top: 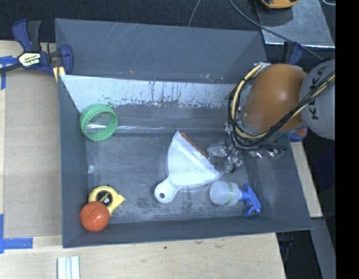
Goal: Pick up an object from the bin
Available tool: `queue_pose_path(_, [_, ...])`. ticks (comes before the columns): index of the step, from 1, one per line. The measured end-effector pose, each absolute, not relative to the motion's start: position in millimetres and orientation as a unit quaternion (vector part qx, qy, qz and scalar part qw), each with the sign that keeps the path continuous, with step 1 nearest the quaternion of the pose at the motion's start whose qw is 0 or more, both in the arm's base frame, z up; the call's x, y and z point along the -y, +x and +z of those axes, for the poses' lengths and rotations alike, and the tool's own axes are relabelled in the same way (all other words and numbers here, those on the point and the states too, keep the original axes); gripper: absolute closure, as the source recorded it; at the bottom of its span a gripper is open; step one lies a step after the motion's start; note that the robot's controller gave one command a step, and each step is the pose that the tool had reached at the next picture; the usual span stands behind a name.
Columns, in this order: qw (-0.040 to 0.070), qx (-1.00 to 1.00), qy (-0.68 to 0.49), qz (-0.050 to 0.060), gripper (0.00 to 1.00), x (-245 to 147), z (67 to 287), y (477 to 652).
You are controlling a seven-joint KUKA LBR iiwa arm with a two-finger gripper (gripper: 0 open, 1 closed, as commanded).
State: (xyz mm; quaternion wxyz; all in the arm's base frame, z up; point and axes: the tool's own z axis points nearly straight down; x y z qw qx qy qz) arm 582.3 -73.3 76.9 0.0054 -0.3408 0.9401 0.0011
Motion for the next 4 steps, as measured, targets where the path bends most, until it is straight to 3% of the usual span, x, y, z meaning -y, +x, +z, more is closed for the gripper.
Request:
queue_pose_path(1, [0.007, -0.94, -0.341, 0.0, 0.0, 74.1, 78.9, 583.4])
queue_pose_path(2, [0.007, -0.94, -0.341, 0.0, 1.0, 74.1, 78.9, 583.3])
queue_pose_path(3, [0.01, -0.905, -0.425, -0.002, 1.0, 122.1, 70.9, 578.3])
queue_pose_path(4, [0.01, -0.905, -0.426, -0.002, 0.0, 121.3, 70.5, 578.1])
